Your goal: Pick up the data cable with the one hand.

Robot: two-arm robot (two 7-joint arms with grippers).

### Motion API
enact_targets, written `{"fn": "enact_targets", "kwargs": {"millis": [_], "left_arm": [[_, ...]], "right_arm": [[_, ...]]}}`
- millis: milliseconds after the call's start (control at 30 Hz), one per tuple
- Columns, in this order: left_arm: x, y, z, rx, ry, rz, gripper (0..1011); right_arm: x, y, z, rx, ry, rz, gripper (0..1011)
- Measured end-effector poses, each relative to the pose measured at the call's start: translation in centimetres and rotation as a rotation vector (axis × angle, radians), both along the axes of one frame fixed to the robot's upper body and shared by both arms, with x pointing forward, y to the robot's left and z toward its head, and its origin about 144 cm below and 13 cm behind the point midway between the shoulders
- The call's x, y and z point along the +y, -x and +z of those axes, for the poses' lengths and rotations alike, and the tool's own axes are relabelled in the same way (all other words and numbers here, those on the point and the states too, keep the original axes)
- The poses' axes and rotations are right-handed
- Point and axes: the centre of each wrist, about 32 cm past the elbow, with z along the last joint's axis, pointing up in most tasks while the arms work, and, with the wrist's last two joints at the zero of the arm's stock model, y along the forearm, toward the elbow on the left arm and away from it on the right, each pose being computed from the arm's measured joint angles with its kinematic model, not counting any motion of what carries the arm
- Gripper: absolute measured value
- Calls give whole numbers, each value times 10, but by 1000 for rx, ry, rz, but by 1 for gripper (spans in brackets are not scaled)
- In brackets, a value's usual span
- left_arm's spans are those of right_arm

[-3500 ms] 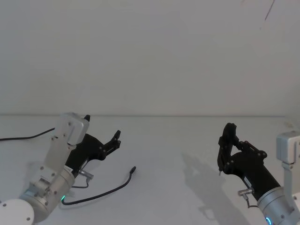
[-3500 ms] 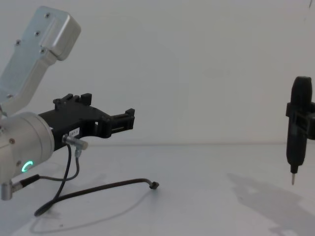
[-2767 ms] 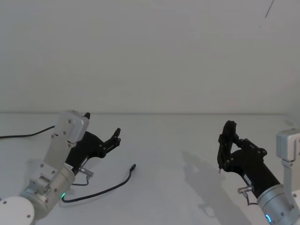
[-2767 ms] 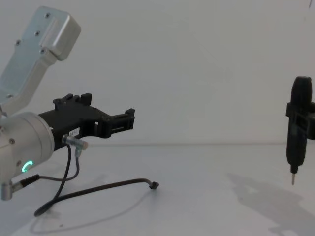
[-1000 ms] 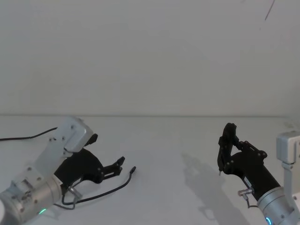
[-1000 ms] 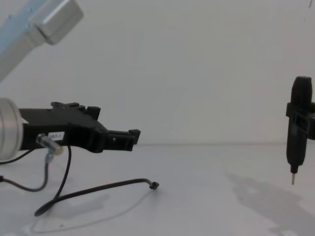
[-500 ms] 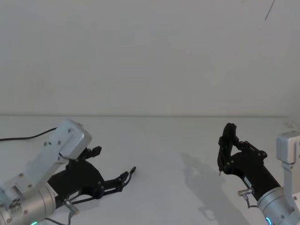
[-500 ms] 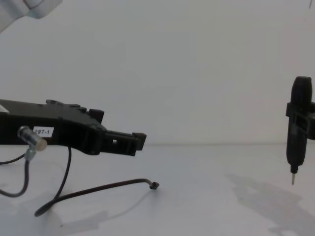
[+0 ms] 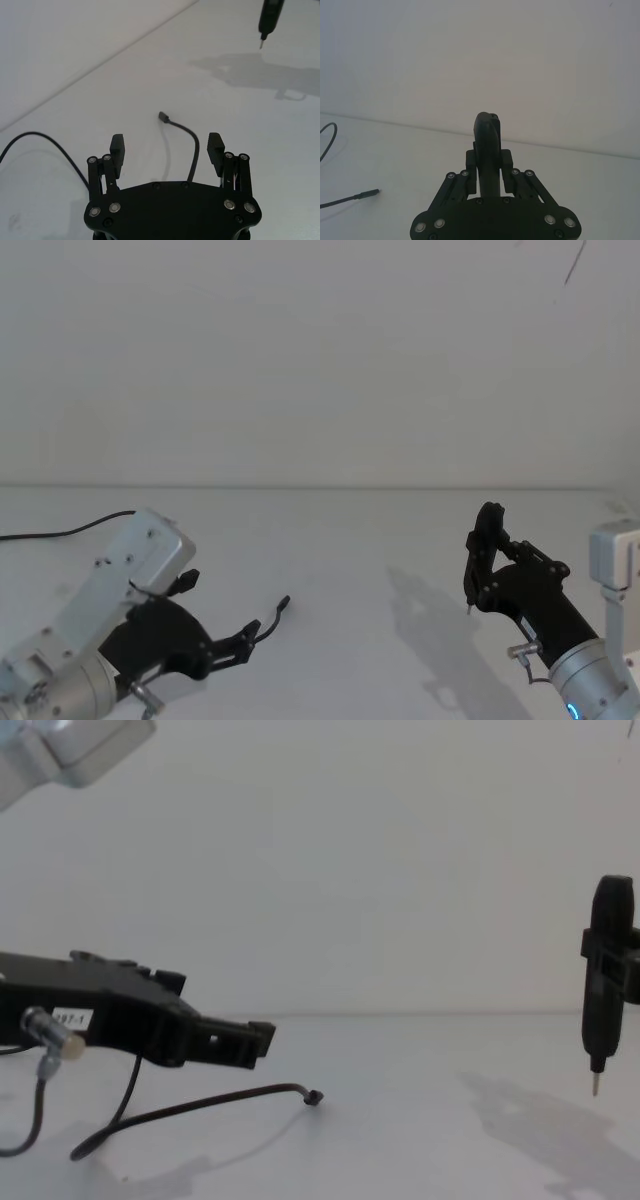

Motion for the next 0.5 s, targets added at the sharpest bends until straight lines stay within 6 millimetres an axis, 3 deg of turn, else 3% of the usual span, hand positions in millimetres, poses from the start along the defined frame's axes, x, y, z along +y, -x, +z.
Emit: {"fn": "enact_targets", "kwargs": {"millis": [500], "left_arm": [[-5,-7,-18,62,-35,-7,1001]], "right_arm": [[0,0,0,0,0,0,284]]}}
